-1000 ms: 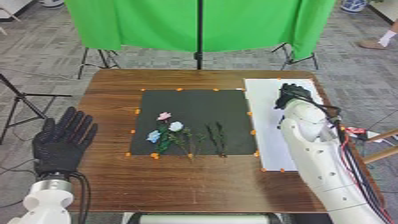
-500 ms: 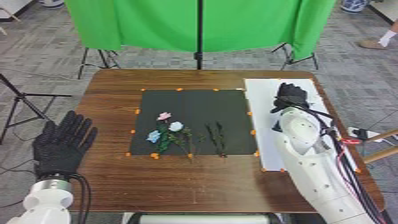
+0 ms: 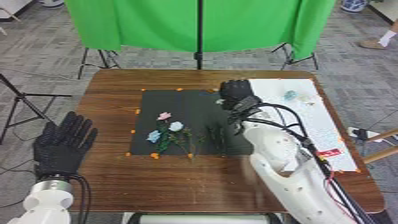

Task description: Arrange flowers

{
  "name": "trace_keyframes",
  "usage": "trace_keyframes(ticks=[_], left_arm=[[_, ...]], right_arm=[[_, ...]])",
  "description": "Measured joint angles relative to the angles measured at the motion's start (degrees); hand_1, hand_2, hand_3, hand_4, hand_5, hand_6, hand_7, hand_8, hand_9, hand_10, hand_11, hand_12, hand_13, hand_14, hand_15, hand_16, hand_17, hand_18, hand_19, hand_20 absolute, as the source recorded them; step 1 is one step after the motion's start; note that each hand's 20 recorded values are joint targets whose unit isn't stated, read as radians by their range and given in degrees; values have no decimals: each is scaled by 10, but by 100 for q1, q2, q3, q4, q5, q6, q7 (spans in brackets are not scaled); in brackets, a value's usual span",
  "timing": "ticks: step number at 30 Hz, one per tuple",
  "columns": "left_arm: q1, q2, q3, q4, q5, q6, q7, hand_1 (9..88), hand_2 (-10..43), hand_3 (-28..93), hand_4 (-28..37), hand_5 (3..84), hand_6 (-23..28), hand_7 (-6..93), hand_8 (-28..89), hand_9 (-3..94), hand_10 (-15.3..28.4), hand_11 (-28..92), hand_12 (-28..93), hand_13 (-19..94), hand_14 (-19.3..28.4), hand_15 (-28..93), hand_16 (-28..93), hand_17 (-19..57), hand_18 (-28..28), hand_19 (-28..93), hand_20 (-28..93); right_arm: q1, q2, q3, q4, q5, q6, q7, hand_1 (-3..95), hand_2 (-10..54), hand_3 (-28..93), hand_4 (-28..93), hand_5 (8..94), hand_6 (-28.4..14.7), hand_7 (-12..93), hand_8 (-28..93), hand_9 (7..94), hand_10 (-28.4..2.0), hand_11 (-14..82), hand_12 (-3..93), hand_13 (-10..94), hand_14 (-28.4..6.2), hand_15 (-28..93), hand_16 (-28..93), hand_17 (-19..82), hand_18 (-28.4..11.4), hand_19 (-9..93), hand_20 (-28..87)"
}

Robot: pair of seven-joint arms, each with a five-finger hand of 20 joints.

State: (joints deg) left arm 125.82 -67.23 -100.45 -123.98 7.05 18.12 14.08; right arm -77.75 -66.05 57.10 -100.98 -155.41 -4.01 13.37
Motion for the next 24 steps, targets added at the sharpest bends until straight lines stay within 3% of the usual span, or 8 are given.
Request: trace_keyframes(ticks=[12,24], left_arm=[[-15,-14,-41,-6,-9,0,-27,286,178,730,-283,484,88,175,-102,407,146,240,125,292,143,426,-54,-40,139,344,186],[10,-28,-42,-16,-292,169,-6,289,183,734,-283,497,89,195,-107,422,146,257,124,303,147,441,-59,-40,140,352,188]], right_arm=[[-273,-311,-307,-249,131,-590,-225,620,-89,682,-283,750,-22,220,26,788,-124,63,333,638,-84,341,375,328,-213,821,343],[-338,-288,-467,-329,142,-870,-283,614,-91,685,-283,729,-29,202,19,757,-133,84,306,618,-89,344,359,312,-214,804,333]])
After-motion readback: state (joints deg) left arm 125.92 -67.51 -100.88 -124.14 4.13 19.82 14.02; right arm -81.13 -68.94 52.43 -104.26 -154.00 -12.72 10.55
